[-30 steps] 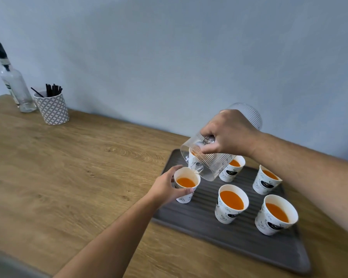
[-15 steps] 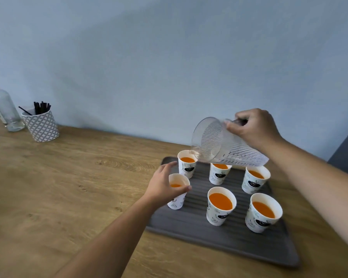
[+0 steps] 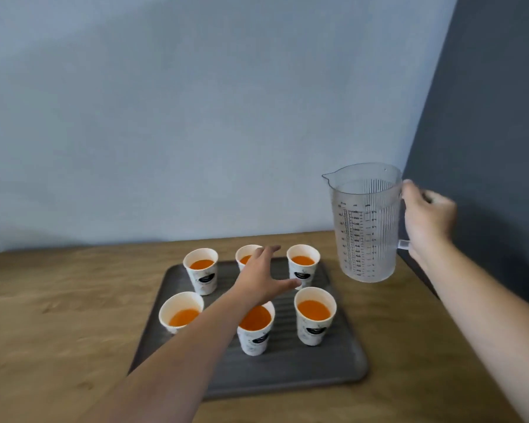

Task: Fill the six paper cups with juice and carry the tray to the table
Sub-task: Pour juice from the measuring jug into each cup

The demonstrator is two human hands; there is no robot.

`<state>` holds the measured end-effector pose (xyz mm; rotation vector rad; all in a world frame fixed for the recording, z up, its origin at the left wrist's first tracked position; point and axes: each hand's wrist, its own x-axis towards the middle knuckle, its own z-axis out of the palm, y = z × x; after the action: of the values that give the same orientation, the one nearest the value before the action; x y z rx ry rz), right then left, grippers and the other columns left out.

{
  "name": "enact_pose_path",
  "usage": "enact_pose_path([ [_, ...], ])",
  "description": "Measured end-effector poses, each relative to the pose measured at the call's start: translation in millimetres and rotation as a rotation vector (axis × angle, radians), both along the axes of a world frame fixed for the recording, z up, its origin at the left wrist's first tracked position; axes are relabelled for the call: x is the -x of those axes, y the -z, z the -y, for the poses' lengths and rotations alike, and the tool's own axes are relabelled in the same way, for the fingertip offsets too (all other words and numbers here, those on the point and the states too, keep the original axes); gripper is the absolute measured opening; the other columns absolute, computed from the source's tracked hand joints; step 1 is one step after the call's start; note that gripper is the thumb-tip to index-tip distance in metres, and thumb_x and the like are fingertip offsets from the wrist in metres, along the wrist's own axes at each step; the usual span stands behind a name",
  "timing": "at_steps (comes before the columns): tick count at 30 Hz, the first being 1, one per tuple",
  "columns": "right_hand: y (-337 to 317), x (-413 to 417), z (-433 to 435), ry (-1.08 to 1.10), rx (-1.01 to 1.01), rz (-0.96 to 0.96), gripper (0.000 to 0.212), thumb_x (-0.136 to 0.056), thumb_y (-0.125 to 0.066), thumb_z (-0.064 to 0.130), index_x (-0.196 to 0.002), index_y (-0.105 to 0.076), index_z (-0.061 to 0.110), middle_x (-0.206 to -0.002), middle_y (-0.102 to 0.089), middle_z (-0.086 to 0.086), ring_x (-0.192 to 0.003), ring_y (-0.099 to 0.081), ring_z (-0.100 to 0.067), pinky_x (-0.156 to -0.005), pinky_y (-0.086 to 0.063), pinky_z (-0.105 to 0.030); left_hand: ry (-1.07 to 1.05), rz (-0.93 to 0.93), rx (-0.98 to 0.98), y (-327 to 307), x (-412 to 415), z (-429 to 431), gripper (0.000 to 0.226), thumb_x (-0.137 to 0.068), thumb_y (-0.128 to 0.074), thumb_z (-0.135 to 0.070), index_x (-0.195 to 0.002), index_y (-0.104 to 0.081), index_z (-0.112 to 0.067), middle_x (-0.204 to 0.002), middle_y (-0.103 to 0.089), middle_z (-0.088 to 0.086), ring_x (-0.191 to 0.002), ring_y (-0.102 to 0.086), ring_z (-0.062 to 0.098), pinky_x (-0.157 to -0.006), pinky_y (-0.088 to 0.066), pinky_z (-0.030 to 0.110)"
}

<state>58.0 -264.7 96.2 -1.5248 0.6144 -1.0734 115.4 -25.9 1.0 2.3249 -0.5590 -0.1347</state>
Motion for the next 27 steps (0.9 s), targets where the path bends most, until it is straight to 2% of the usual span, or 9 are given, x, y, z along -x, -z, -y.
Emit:
enact_pose_path([
  [3,18.9,6.9,24.3,0.057,-0.097,-0.015,0.035,-0.084,-0.062,0.034,-0.059,-0.054,0.011,-0.057,-0.042,0.0,-0.05,-0.035,-0.009,-0.048,-0.028,-0.024,0.017,-0.026,-0.005,4.8,-9.0,30.7,0.084,-0.075,-0.075,-0.042,-0.144,-0.031,-0.022,-0.149,-0.034,0.002,-0.134,-0.039,0.022,-0.106,-0.037,0.037],
  [5,35.5,8.5,37.6,0.098,-0.169,-0.008,0.038,-0.084,-0.063,0.034,-0.065,-0.059,0.001,-0.059,-0.043,-0.002,-0.053,-0.035,-0.011,-0.051,-0.029,-0.026,0.018,-0.027,-0.029,10.6,-16.4,46.0,0.084,-0.074,-0.075,-0.043,-0.143,-0.032,-0.022,-0.147,-0.036,0.002,-0.131,-0.041,0.022,-0.105,-0.039,0.038],
  [7,52.4,7.7,48.5,0.121,-0.233,0.0,0.035,-0.085,-0.063,0.032,-0.07,-0.062,0.001,-0.058,-0.043,-0.002,-0.052,-0.034,-0.01,-0.054,-0.031,-0.028,0.015,-0.015,-0.07,16.8,-24.2,58.8,0.084,-0.074,-0.074,-0.046,-0.143,-0.031,-0.023,-0.146,-0.037,0.002,-0.13,-0.042,0.023,-0.105,-0.041,0.04],
  [13,89.6,-2.5,64.0,0.13,-0.333,0.008,0.035,-0.09,-0.06,0.024,-0.088,-0.067,-0.01,-0.046,-0.04,0.002,-0.029,-0.033,-0.001,-0.028,-0.024,-0.014,-0.024,0.007,-0.146,30.6,-42.9,81.9,0.084,-0.08,-0.069,-0.044,-0.147,-0.025,-0.02,-0.151,-0.031,0.002,-0.135,-0.037,0.024,-0.107,-0.037,0.042],
  [15,98.3,-8.8,67.5,0.134,-0.353,0.018,0.036,-0.09,-0.06,0.025,-0.087,-0.066,-0.011,-0.051,-0.04,-0.002,-0.029,-0.033,0.001,-0.03,-0.025,-0.014,-0.031,0.021,-0.163,34.8,-47.3,85.1,0.084,-0.08,-0.069,-0.044,-0.147,-0.024,-0.02,-0.152,-0.03,0.002,-0.136,-0.036,0.024,-0.106,-0.037,0.041],
  [19,111.3,-21.6,72.6,0.126,-0.339,0.0,0.036,-0.09,-0.061,0.028,-0.071,-0.064,-0.003,-0.056,-0.044,-0.002,-0.052,-0.038,-0.006,-0.046,-0.03,-0.023,-0.045,0.039,-0.181,39.8,-52.1,86.1,0.082,-0.081,-0.068,-0.042,-0.147,-0.025,-0.02,-0.152,-0.031,0.001,-0.135,-0.038,0.023,-0.105,-0.039,0.041],
  [21,116.2,-25.5,74.9,0.116,-0.324,-0.014,0.04,-0.089,-0.061,0.029,-0.056,-0.054,0.009,-0.043,-0.038,0.009,-0.045,-0.033,-0.002,-0.047,-0.027,-0.025,-0.05,0.042,-0.169,40.5,-53.3,86.4,0.08,-0.082,-0.068,-0.042,-0.146,-0.026,-0.02,-0.152,-0.033,0.001,-0.134,-0.039,0.022,-0.104,-0.039,0.039],
  [23,118.2,-26.9,75.6,0.113,-0.318,-0.025,0.044,-0.09,-0.06,0.029,-0.05,-0.048,0.014,-0.033,-0.033,0.009,-0.037,-0.032,-0.004,-0.044,-0.025,-0.022,-0.052,0.043,-0.159,40.3,-53.9,87.0,0.078,-0.083,-0.067,-0.042,-0.146,-0.027,-0.02,-0.151,-0.034,0.001,-0.133,-0.04,0.022,-0.104,-0.039,0.038],
  [27,119.8,-27.7,77.3,0.107,-0.322,-0.072,0.045,-0.09,-0.059,0.033,-0.051,-0.047,0.014,-0.038,-0.035,0.009,-0.041,-0.033,-0.007,-0.041,-0.027,-0.021,-0.052,0.044,-0.16,40.5,-54.0,87.7,0.077,-0.084,-0.066,-0.042,-0.146,-0.026,-0.02,-0.151,-0.033,0.001,-0.134,-0.039,0.022,-0.104,-0.039,0.038],
])
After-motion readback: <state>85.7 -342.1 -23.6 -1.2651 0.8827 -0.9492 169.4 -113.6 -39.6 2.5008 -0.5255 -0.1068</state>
